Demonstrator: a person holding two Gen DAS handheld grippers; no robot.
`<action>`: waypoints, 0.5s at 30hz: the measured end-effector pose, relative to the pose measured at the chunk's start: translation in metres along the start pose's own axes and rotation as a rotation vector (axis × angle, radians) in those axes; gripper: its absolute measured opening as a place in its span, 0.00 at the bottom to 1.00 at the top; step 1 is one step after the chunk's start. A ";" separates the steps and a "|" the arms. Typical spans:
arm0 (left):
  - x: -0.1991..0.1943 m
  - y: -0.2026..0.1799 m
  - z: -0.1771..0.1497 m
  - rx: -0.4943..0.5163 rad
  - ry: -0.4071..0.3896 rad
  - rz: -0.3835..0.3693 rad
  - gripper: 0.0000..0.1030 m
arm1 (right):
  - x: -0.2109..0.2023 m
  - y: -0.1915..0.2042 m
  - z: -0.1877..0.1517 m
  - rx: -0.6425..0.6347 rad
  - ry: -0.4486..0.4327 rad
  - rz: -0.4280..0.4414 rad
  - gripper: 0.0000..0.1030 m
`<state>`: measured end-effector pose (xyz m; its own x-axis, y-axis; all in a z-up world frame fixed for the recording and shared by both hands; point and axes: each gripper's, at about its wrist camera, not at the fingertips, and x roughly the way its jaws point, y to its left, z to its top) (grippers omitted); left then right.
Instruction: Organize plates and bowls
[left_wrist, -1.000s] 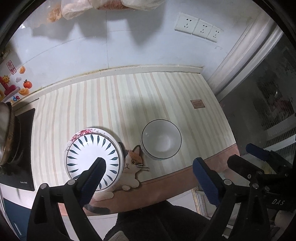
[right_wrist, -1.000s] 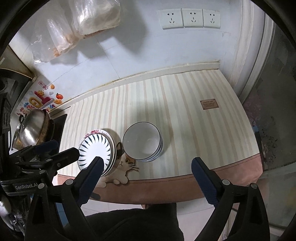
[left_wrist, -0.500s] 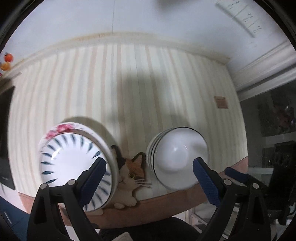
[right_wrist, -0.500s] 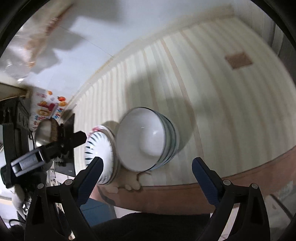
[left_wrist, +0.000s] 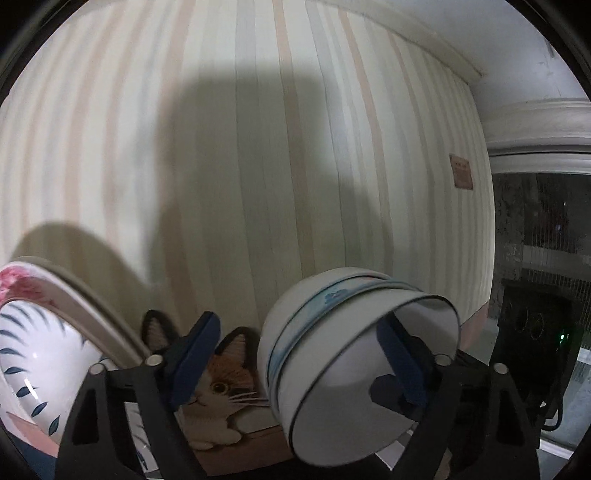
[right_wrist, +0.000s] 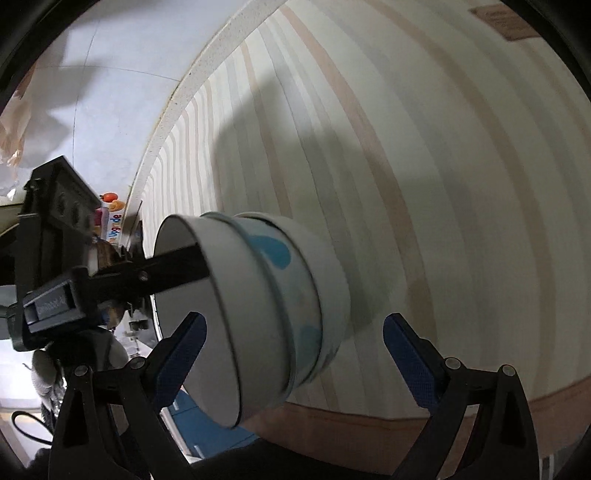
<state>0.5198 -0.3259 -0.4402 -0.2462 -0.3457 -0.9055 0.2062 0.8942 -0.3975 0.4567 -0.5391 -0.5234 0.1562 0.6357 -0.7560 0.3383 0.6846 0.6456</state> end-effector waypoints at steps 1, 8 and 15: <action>0.004 -0.001 0.001 0.004 0.010 -0.007 0.78 | 0.002 0.000 0.004 -0.002 0.008 0.005 0.95; 0.018 -0.008 0.000 0.027 0.028 -0.036 0.61 | 0.021 0.003 0.009 -0.038 0.053 0.003 0.64; 0.017 -0.010 -0.007 0.047 -0.033 -0.029 0.61 | 0.026 -0.001 0.013 -0.039 0.047 0.024 0.62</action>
<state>0.5068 -0.3381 -0.4505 -0.2215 -0.3808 -0.8977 0.2436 0.8698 -0.4290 0.4728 -0.5279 -0.5454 0.1199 0.6672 -0.7351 0.2987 0.6819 0.6677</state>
